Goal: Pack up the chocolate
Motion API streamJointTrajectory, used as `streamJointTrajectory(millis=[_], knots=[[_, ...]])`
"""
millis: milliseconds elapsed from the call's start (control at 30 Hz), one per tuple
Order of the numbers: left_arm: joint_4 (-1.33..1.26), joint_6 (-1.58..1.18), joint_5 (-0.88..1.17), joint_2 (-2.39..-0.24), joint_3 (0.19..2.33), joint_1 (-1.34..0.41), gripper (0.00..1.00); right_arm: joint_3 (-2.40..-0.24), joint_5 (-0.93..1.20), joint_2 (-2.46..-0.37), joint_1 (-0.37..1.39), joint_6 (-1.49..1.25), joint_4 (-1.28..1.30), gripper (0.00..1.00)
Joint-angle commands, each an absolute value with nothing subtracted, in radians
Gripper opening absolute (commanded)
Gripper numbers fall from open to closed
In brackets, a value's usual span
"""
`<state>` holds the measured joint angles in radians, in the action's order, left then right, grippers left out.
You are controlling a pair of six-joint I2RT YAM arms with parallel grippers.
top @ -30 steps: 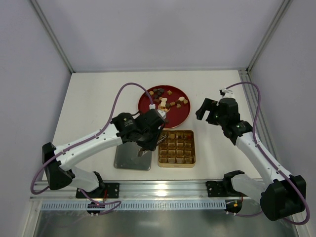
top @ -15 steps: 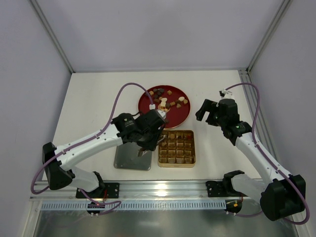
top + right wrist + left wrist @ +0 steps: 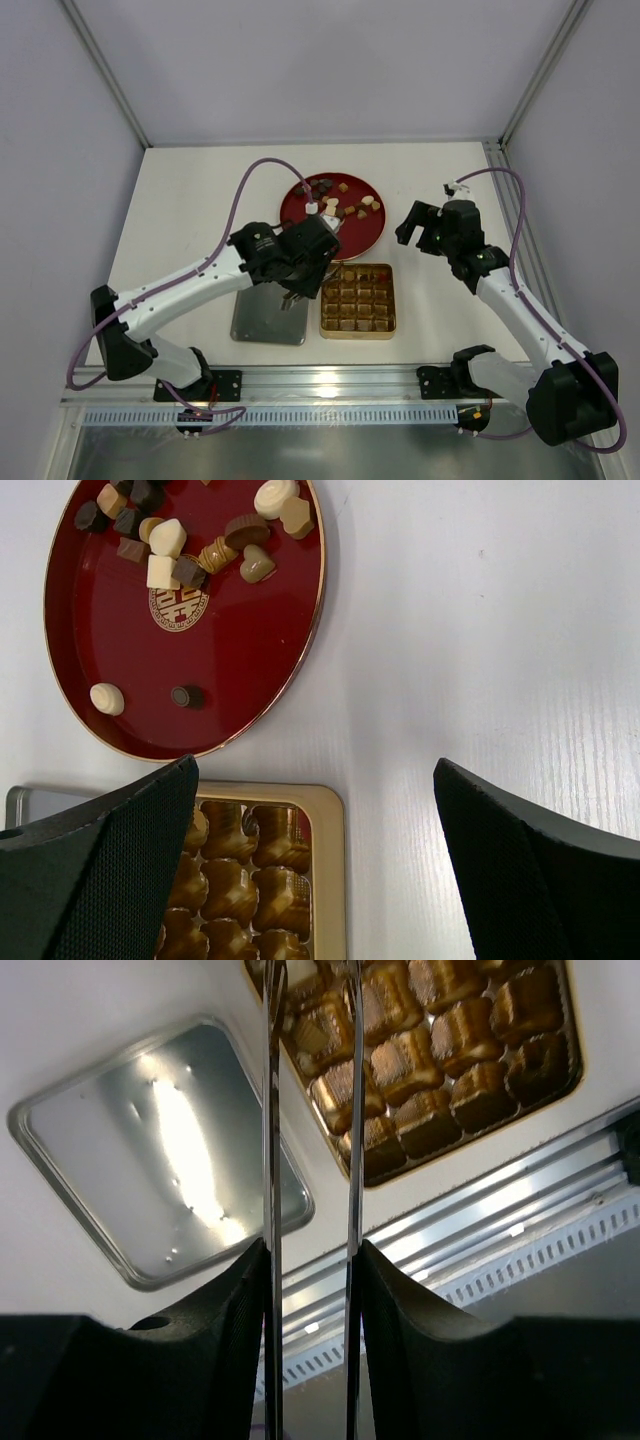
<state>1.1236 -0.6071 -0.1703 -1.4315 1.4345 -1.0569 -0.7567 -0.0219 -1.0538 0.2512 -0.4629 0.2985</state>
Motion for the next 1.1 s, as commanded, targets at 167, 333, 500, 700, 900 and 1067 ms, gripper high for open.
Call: streamJointTrajectory(millis=[167,333,500,700,900,1067], knots=[[1.124,-0.479,-0.227,-1.56,1.703,-0.925,0.4,-0.781,-0.012,-1.055,0.247,-0.462,0.267,1.0],[1.108,-0.423,-0.212,-1.709,1.821,-0.847,0.39,-0.781,0.032,-1.049,0.247,-0.462,0.27,1.0],[1.112,-0.384,-0.192,-1.841,1.939,-0.776,0.38,-0.785,0.037,-1.051,0.247,-0.454,0.278,1.0],[1.121,-0.361,-0.173,-1.956,2.028,-0.738,0.38,-0.79,0.037,-1.048,0.247,-0.448,0.281,1.0],[1.129,-0.35,-0.17,-2.017,2.059,-0.729,0.39,-0.79,0.038,-1.049,0.247,-0.446,0.282,1.0],[1.129,-0.342,-0.172,-2.042,2.057,-0.721,0.39,-0.79,0.04,-1.052,0.247,-0.445,0.281,1.0]])
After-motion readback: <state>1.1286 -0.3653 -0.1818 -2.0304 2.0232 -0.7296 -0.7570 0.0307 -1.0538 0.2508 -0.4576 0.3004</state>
